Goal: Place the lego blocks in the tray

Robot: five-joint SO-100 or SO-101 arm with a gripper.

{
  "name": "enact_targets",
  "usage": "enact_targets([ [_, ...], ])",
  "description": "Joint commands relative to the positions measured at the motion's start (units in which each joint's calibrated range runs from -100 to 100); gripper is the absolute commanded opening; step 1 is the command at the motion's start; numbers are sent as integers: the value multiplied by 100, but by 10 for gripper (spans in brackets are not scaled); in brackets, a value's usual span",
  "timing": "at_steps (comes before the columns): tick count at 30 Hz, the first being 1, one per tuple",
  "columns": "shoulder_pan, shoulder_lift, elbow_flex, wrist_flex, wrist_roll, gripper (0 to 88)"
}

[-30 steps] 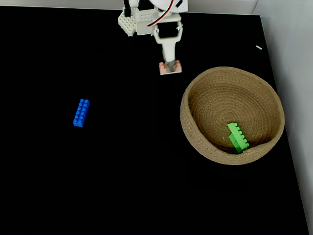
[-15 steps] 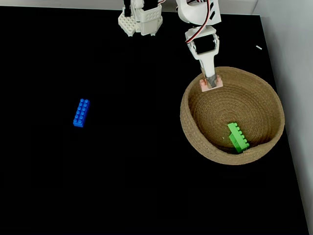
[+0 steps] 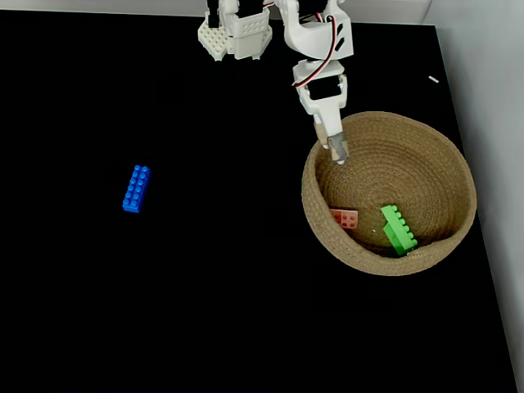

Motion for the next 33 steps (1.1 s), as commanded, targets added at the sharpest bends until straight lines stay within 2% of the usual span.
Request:
enact_targets([
  [1, 732, -932, 134, 277, 435, 450],
  [7, 1754, -1224, 371, 777, 1099, 490],
  [11, 2455, -1516, 498, 1335, 1617, 450],
  [14, 3188, -1542, 790, 1518, 2178, 462],
  [16, 3584, -1353, 973, 1543, 2388, 462],
  [21, 4103, -743, 1109, 1485, 2432, 444],
  [25, 4227, -261, 1128, 1227, 2452, 438],
  [30, 4326, 504, 781, 885, 2549, 476],
  [33, 4441, 1003, 489, 877, 2676, 450],
])
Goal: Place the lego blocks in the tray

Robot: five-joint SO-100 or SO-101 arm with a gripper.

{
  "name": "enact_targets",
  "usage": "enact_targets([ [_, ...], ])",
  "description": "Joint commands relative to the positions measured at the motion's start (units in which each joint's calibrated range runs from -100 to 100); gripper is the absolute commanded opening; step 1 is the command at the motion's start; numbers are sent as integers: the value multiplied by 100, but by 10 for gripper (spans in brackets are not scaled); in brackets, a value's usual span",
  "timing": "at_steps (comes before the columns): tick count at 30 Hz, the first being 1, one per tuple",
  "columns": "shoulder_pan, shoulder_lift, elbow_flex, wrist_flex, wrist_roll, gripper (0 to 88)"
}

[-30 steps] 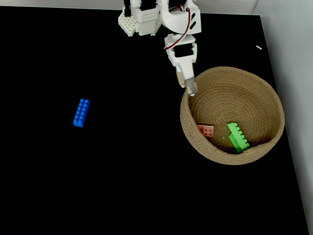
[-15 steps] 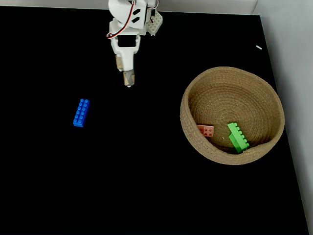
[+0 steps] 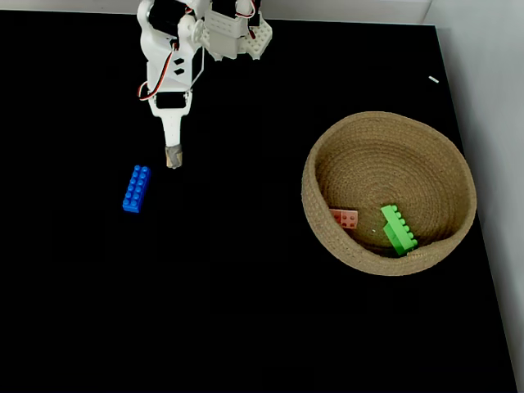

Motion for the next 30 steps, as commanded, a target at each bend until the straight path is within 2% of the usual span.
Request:
enact_targets([
  [1, 134, 505, -717, -57, 93, 434],
  [6, 93, 1244, -1365, -57, 171, 421],
  [15, 68, 1494, -1502, -65, 1065, 431],
  [19, 431, 1846, -2104, 509, 1651, 421],
  [21, 587, 2010, -2414, 676, 1724, 420],
  [24, 686, 2130, -2697, 576, 1314, 432],
  [28, 505, 2147, -2706, 418, -357, 395],
  [30, 307, 2130, -2669, 551, -1255, 447],
])
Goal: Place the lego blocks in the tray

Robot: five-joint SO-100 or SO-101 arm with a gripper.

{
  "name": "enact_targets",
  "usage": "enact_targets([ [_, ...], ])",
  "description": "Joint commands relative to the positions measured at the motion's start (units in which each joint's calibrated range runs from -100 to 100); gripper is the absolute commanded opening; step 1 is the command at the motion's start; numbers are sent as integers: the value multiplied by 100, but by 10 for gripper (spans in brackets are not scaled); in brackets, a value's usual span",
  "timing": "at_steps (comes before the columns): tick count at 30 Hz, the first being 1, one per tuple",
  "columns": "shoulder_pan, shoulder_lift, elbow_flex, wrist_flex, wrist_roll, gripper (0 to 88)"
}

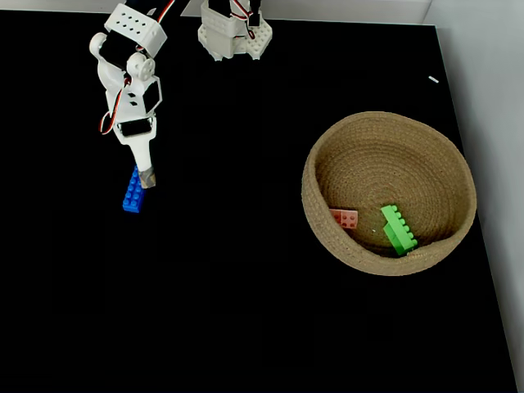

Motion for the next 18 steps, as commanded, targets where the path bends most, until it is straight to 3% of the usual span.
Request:
enact_targets([
  [1, -338, -169, -282, 129, -2037, 458],
  [4, -577, -410, -136, 329, -3082, 440],
  [7, -676, -479, -117, 354, -3766, 407],
  [14, -527, -246, -81, -587, -4650, 333],
  [18, -404, -126, -81, -1154, -4874, 324],
])
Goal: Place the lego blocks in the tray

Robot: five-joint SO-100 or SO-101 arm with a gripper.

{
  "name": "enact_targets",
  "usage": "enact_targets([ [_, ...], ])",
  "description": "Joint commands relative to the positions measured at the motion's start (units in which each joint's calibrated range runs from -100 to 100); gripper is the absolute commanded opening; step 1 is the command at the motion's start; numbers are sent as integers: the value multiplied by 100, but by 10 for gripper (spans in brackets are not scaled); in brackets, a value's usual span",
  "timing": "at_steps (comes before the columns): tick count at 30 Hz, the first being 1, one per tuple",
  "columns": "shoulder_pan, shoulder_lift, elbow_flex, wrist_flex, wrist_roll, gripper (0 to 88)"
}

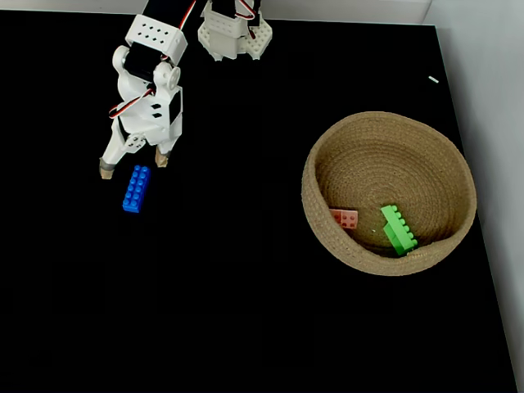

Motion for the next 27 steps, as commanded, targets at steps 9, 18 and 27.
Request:
enact_targets([
  [9, 175, 158, -99, -1113, -205, 311],
  [18, 68, 553, 102, -1671, -112, 257],
  [27, -22, 622, 220, -1788, 122, 0],
])
